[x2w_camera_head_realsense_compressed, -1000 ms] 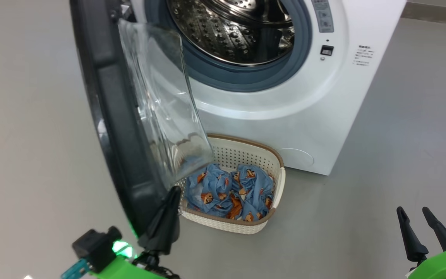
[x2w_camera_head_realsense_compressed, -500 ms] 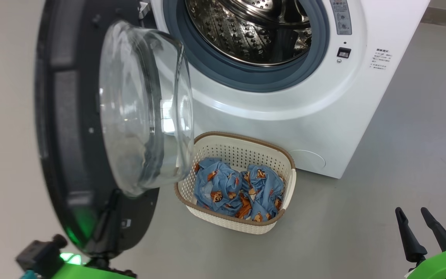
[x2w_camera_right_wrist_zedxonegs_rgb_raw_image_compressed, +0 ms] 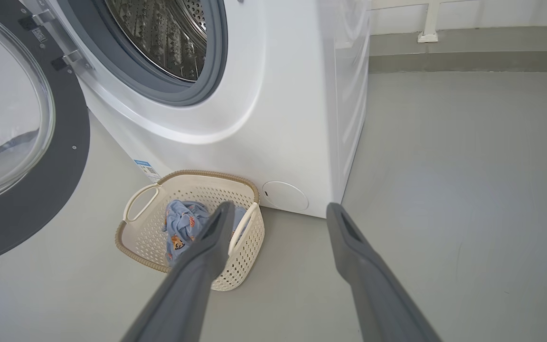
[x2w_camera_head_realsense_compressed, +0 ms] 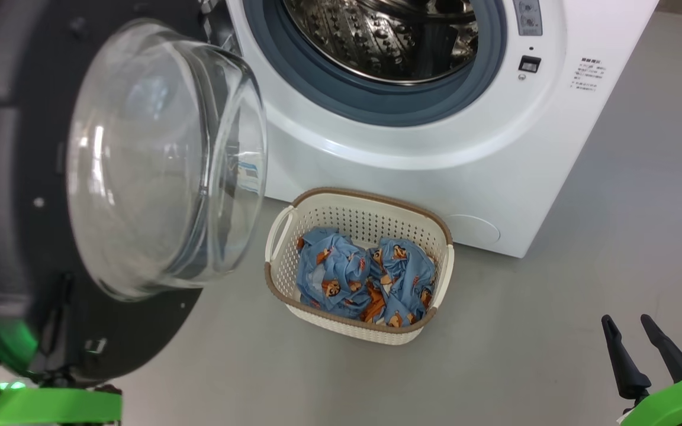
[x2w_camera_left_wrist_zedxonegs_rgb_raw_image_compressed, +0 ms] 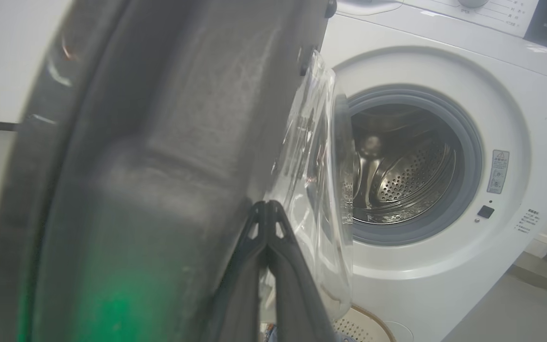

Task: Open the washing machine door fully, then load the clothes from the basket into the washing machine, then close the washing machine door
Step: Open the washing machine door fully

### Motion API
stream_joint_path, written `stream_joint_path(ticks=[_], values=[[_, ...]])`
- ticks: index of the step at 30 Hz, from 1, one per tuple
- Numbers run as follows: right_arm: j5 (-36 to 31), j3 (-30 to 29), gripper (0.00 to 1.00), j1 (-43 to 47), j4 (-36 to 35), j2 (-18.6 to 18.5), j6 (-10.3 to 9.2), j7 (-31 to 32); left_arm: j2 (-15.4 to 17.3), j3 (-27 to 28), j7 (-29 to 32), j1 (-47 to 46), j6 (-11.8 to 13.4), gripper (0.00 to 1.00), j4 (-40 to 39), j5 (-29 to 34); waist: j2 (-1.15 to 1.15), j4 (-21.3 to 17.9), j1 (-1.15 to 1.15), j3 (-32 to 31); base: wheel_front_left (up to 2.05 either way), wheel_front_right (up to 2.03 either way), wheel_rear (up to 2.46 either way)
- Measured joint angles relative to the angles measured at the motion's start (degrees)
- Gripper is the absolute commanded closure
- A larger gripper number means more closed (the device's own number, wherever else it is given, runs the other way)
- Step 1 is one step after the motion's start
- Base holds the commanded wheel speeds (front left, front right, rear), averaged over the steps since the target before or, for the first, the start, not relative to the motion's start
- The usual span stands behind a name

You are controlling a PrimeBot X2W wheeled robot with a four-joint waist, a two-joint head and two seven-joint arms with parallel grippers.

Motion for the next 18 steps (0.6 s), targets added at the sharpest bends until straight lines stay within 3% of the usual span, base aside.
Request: stream_joint_path(ticks=[18], values=[[-1.4, 0.3, 0.00, -4.9, -0.6, -1.5, 0.00, 0.0, 3.4, 15.1, 0.0, -15.6, -1.8, 1.00, 15.6, 4.1, 0.00, -0.3, 0.00, 6.5, 0.00, 0.00, 0.00]])
